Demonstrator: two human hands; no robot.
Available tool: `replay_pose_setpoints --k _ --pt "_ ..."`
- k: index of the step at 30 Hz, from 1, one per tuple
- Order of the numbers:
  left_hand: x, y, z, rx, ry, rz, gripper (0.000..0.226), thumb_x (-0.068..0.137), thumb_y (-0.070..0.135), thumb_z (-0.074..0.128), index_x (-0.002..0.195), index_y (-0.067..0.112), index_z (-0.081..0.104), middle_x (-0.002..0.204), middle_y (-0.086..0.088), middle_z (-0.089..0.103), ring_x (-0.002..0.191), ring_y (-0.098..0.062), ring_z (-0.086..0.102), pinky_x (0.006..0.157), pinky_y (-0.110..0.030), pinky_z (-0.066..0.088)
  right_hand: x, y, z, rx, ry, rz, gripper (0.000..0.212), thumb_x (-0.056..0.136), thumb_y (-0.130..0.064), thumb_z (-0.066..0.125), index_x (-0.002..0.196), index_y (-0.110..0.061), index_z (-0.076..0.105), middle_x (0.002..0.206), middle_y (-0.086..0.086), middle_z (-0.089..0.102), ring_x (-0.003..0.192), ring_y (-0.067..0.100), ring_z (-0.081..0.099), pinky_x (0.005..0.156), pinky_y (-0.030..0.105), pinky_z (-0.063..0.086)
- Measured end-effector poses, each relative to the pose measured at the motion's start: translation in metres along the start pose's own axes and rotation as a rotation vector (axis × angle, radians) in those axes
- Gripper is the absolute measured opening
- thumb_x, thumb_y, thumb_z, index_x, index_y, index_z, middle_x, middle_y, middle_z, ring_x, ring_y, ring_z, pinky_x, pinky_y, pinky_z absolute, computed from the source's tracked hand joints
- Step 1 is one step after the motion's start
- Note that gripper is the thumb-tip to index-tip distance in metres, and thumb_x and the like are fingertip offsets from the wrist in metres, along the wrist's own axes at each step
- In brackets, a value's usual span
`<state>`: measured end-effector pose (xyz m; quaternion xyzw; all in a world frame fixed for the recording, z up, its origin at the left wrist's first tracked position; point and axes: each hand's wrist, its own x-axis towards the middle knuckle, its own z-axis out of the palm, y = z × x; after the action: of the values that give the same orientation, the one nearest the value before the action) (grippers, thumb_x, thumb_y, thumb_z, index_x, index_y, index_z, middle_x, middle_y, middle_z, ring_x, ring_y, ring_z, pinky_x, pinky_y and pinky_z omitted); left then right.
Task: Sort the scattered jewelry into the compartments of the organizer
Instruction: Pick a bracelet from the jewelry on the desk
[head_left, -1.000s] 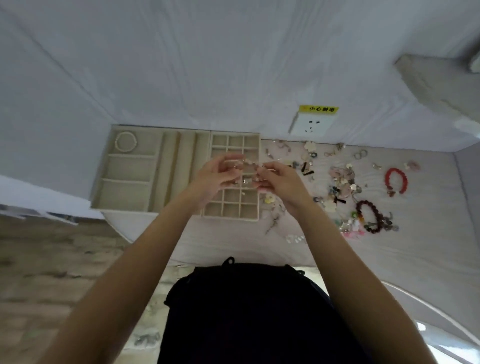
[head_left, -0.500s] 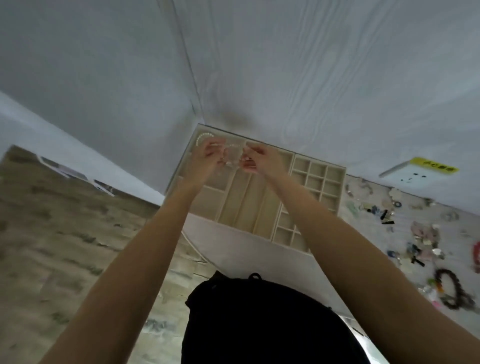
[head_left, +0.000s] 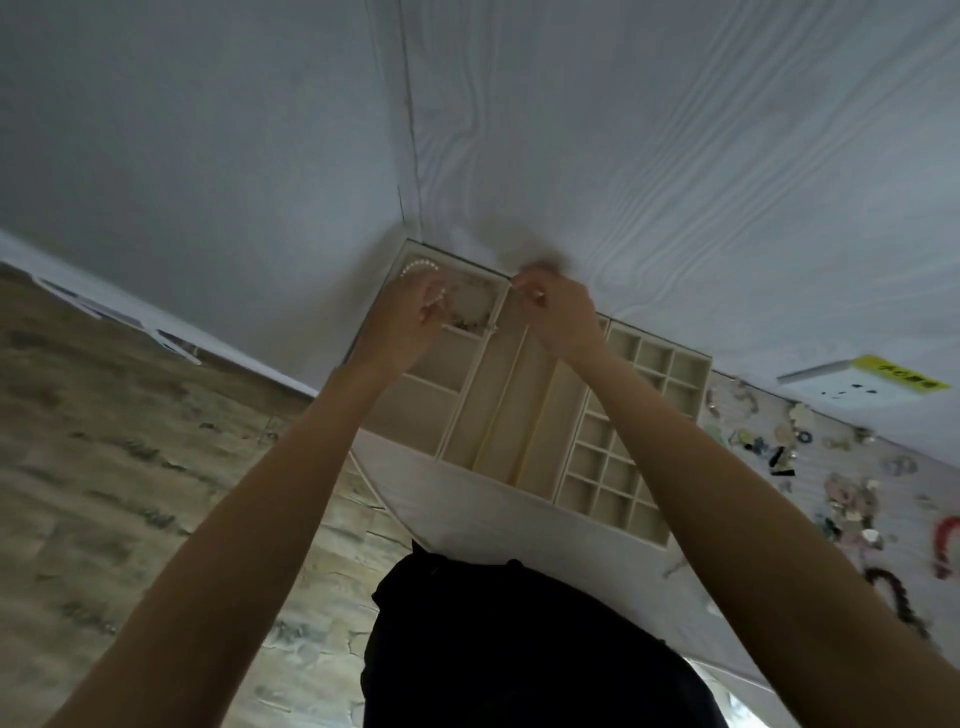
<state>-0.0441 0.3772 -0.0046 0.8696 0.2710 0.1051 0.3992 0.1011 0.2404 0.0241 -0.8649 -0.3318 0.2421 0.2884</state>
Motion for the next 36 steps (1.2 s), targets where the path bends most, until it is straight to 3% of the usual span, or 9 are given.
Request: replay_pose_setpoints --k 4,9,14,17,19,24,27,31,36 --pt "-0.005 -0.009 0.004 0.503 -0.031 0.307 0.037 0.078 0.017 0.043 0.104 0.01 0.069 0.104 -0.009 0.067 0.096 -0.033 0.058 0.078 -0.038 0.048 0.002 0.001 0.014 -0.393 -0.091 -0.332 0.035 0.085 -0.005 0.05 0.118 -0.005 0.061 0.109 0.019 0.063 0.101 0.036 0.055 0.088 0.038 0.037" --pt "-0.007 -0.012 0.007 0.706 -0.129 0.402 0.037 0.076 0.024 0.041 0.096 0.016 0.071 0.1 0.001 0.07 0.089 -0.025 0.062 0.081 -0.037 0.039 0.001 0.009 0.03 -0.677 -0.11 -0.481 0.032 0.081 -0.012 0.053 0.11 -0.006 0.066 0.119 0.014 0.061 0.112 0.037 0.048 0.087 0.042 0.035" --pt "-0.002 -0.014 0.001 0.755 -0.087 0.448 0.037 0.074 0.024 0.041 0.093 0.015 0.072 0.097 0.002 0.07 0.087 -0.023 0.058 0.076 -0.033 0.028 0.007 0.008 0.027 -0.674 -0.146 -0.445 0.04 0.09 -0.015 0.05 0.129 -0.014 0.053 0.141 0.008 0.043 0.129 0.032 0.033 0.098 0.041 0.028" --pt "-0.003 -0.016 0.006 0.689 -0.031 0.448 0.039 0.075 0.024 0.04 0.096 0.013 0.071 0.099 0.0 0.069 0.094 -0.023 0.051 0.081 -0.037 0.04 0.007 0.01 0.026 -0.356 -0.017 -0.363 0.038 0.077 0.005 0.054 0.114 -0.002 0.062 0.115 0.02 0.058 0.112 0.037 0.049 0.093 0.043 0.043" --pt "-0.007 -0.017 0.008 0.648 -0.024 0.443 0.04 0.076 0.023 0.04 0.099 0.012 0.071 0.102 -0.002 0.069 0.096 -0.024 0.054 0.082 -0.039 0.042 0.0 0.01 0.023 -0.302 0.072 -0.324 0.031 0.075 0.007 0.056 0.103 -0.002 0.066 0.1 0.019 0.061 0.098 0.037 0.055 0.082 0.041 0.048" --pt "-0.011 -0.017 0.008 0.652 -0.054 0.411 0.043 0.076 0.023 0.039 0.103 0.015 0.071 0.105 -0.001 0.069 0.093 -0.026 0.062 0.081 -0.034 0.031 -0.006 0.005 0.03 -0.501 0.027 -0.445 0.023 0.074 -0.004 0.063 0.092 -0.013 0.073 0.096 0.013 0.065 0.086 0.035 0.055 0.078 0.037 0.046" --pt "-0.01 -0.018 0.009 0.64 -0.047 0.413 0.044 0.074 0.024 0.038 0.102 0.014 0.071 0.105 -0.002 0.069 0.093 -0.026 0.063 0.081 -0.034 0.037 -0.002 0.003 0.038 -0.571 -0.028 -0.502 0.022 0.065 -0.012 0.065 0.081 -0.021 0.077 0.086 0.006 0.066 0.077 0.033 0.058 0.069 0.035 0.048" --pt "-0.008 -0.021 0.011 0.629 -0.024 0.419 0.045 0.074 0.025 0.037 0.102 0.014 0.071 0.105 -0.002 0.069 0.096 -0.024 0.058 0.082 -0.036 0.04 -0.003 -0.001 0.031 -0.566 0.035 -0.486 0.031 0.067 -0.009 0.056 0.093 -0.014 0.073 0.092 0.011 0.067 0.085 0.035 0.058 0.07 0.039 0.046" --pt "-0.01 -0.023 0.017 0.629 -0.014 0.415 0.043 0.074 0.026 0.04 0.102 0.018 0.071 0.106 0.002 0.069 0.097 -0.023 0.054 0.083 -0.035 0.033 0.003 0.0 0.029 -0.838 -0.068 -0.472 0.037 0.067 -0.02 0.036 0.072 -0.022 0.073 0.083 -0.005 0.069 0.083 0.024 0.063 0.072 0.032 0.029"
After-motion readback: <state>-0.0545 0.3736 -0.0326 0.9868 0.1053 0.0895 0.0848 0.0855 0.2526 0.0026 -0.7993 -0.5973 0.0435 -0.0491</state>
